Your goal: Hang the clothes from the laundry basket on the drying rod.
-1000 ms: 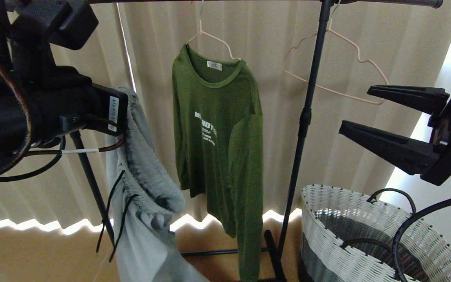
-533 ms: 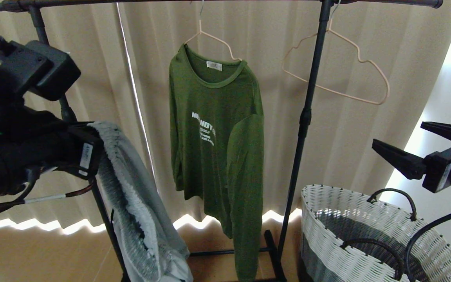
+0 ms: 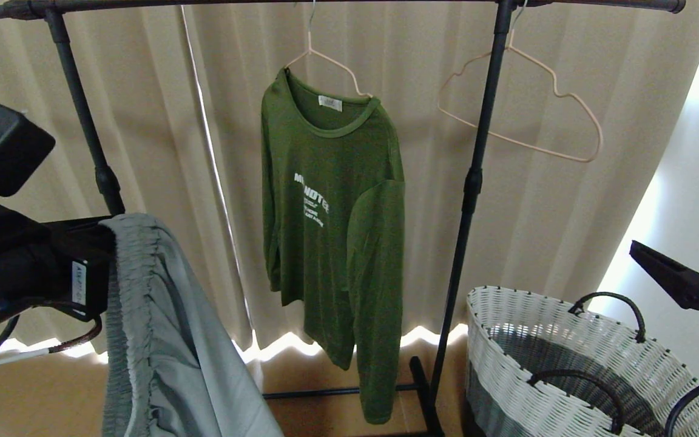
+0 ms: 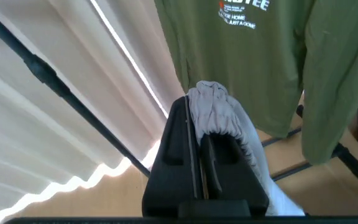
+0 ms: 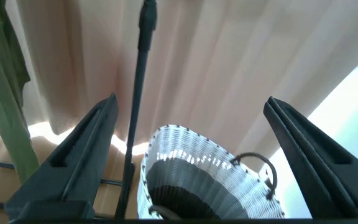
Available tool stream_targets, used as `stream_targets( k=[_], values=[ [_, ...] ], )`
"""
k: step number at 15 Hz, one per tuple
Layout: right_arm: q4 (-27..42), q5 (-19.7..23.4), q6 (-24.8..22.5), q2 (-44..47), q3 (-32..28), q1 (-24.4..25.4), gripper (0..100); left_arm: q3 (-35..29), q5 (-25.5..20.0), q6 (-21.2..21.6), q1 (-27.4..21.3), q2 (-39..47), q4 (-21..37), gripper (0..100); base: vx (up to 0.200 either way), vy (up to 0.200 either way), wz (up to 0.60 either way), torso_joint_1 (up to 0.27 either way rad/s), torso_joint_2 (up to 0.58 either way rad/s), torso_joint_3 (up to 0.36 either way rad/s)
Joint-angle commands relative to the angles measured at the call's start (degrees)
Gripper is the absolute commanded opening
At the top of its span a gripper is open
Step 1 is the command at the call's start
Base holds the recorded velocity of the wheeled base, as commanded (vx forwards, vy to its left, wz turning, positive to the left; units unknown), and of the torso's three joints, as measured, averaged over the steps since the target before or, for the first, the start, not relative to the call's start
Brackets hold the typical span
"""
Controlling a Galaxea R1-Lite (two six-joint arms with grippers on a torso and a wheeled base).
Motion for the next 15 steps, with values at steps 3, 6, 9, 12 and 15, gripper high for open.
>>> stream_targets(
  k=[3,6,9,12,15],
  values=[
    [-1.54,0.23,-0.35,-6.26,7.05,-0.71,100,3.06,-3.30,-0.40,-0.28,-2.70,-0.39,0,0.000,0.000,0.00,0.000,0.00,0.000],
    [-1.63,0.32,-0.26,-5.20,7.05,-0.71,100,3.68,-3.39,-0.49,0.07,-3.40,-0.48,0,0.000,0.000,0.00,0.087,-0.18,-0.121],
    [-1.54,0.32,-0.26,-5.91,8.02,-0.71,100,4.64,-3.39,0.04,1.65,-3.13,-0.48,0,0.000,0.000,0.00,0.186,-0.24,-0.253],
    [-1.46,0.32,-0.26,-6.61,8.10,-0.71,100,6.05,-3.39,0.13,2.18,-3.22,-0.48,0,0.000,0.000,0.00,0.110,-0.63,-0.255],
    [-1.19,0.32,-0.26,-6.17,8.28,-0.71,100,7.02,-3.39,0.21,2.18,-3.40,-0.48,0,0.000,0.000,0.00,0.129,-0.50,-0.258]
  ],
)
